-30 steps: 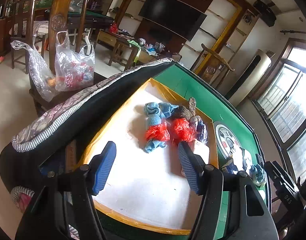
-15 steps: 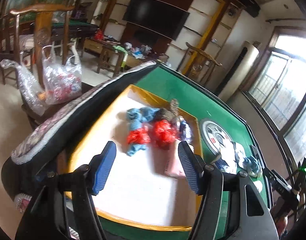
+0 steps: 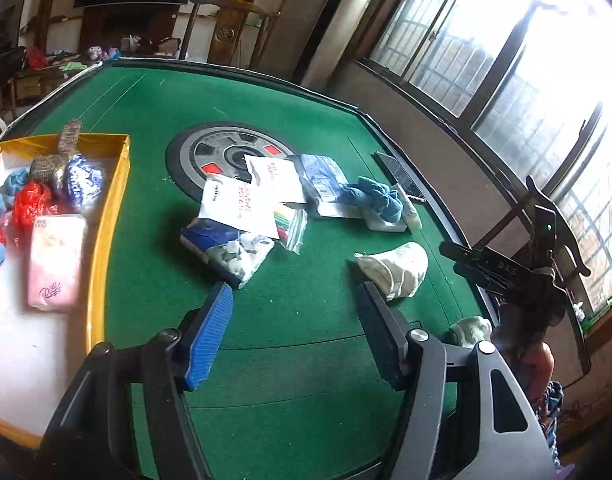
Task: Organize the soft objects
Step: 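Move both tools back over the table toward the white towel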
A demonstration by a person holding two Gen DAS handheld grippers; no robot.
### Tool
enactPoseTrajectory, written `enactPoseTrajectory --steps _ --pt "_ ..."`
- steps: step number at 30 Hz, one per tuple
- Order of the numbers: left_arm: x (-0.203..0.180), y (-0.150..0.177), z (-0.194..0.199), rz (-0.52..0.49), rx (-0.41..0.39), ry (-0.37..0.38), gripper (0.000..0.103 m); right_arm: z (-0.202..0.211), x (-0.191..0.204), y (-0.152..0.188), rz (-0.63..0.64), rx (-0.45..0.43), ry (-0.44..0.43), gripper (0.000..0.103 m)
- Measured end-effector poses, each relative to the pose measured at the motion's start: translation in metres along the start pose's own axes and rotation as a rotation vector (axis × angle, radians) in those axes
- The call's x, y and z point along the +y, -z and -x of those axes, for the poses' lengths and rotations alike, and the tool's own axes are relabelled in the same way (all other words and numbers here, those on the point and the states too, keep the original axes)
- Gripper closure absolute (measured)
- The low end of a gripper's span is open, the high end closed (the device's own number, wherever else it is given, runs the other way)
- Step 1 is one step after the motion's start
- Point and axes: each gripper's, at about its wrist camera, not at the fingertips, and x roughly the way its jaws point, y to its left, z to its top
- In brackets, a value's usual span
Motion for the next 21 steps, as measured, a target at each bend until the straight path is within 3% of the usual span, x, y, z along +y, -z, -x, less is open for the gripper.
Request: enactPoseTrajectory --steps 5,8,11,13,15,17,19,21 --pt "-0.002 0.003 -0.002 -0.006 0.009 -0.059 0.04 -0.046 0.01 -0.004 0.004 0.132 -0.022 0.026" --pt "0.009 0.004 -0.001 0.005 0.005 -0.092 0.04 -0.057 0.032 0.005 0.07 0.192 -0.136 0.027" --pt "0.018 0.002 0.0 0.008 0.001 -0.114 0.04 -0.044 0.059 0.017 0.172 0.234 -0.349 0.027" --pt "0.019 0.0 -0.001 0.0 0.003 -0.117 0.04 -0.029 0.066 0.019 0.201 0.24 -0.412 0.027" --pt "0.015 0.0 -0.004 -0.023 0.008 -0.105 0.04 -0.006 0.06 0.011 0.222 0.17 -0.342 0.026" --pt "0.006 -0.001 -0.012 -0.056 0.022 -0.087 0.04 0.013 0.045 -0.008 0.222 0.085 -0.168 0.026" --pt "-0.006 -0.002 -0.023 -0.084 0.043 -0.056 0.04 0.016 0.024 -0.029 0.186 0.05 -0.039 0.026" --pt "-0.023 -0.003 -0.038 -0.13 0.061 -0.029 0.04 0.01 0.006 -0.047 0.147 0.055 0.032 0.026"
